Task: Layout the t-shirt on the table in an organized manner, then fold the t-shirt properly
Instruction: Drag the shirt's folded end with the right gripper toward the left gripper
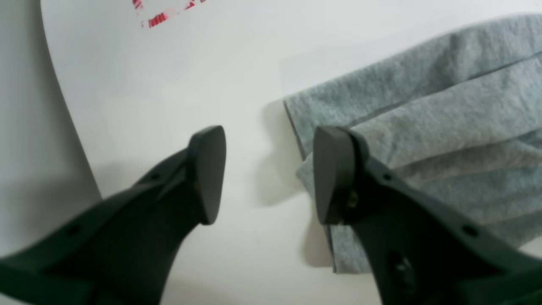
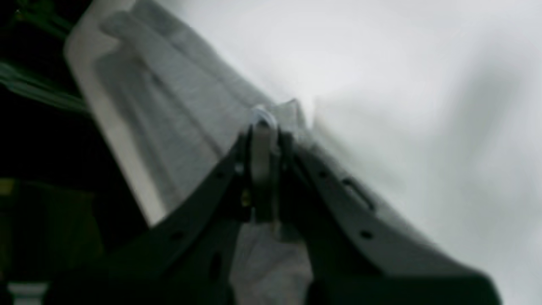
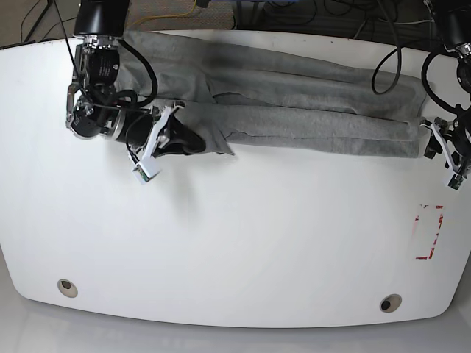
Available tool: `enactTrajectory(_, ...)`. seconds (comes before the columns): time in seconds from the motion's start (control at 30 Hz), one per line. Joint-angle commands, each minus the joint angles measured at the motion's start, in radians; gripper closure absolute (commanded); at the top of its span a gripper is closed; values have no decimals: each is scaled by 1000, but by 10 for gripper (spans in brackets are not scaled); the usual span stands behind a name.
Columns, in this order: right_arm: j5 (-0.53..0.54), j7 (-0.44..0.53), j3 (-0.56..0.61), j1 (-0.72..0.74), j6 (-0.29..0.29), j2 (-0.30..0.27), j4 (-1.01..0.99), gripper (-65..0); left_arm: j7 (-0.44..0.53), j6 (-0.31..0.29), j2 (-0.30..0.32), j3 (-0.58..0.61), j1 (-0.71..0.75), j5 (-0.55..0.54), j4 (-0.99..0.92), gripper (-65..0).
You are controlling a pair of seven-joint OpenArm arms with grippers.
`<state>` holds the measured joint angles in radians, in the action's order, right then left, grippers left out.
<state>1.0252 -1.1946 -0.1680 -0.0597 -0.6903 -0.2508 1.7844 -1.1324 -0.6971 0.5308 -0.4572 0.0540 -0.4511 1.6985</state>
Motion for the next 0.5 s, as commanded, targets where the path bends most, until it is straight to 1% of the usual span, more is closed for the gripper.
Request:
enactTrajectory(0.0, 71, 20, -5, -21, -8, -20, 50, 0, 15, -1, 22, -7, -12, -5, 13, -306)
enactTrajectory(0.1, 128, 20, -3, -71, -8, -48, 93, 0, 15, -1, 10, -7, -12, -5, 13, -306)
enactTrajectory(0.23, 168, 20, -2, -121, -8, -80, 130, 0, 15, -1, -15, -8, -12, -5, 13, -306)
enactTrajectory(0.33, 202, 12, -2, -154, -8, -89, 142, 0, 13, -1, -16, -8, -10, -4, 13, -306)
enactTrajectory(0.47, 217, -28, -2, -179, -8, -98, 144, 0, 13, -1, -18, -8, -9, -4, 13, -306)
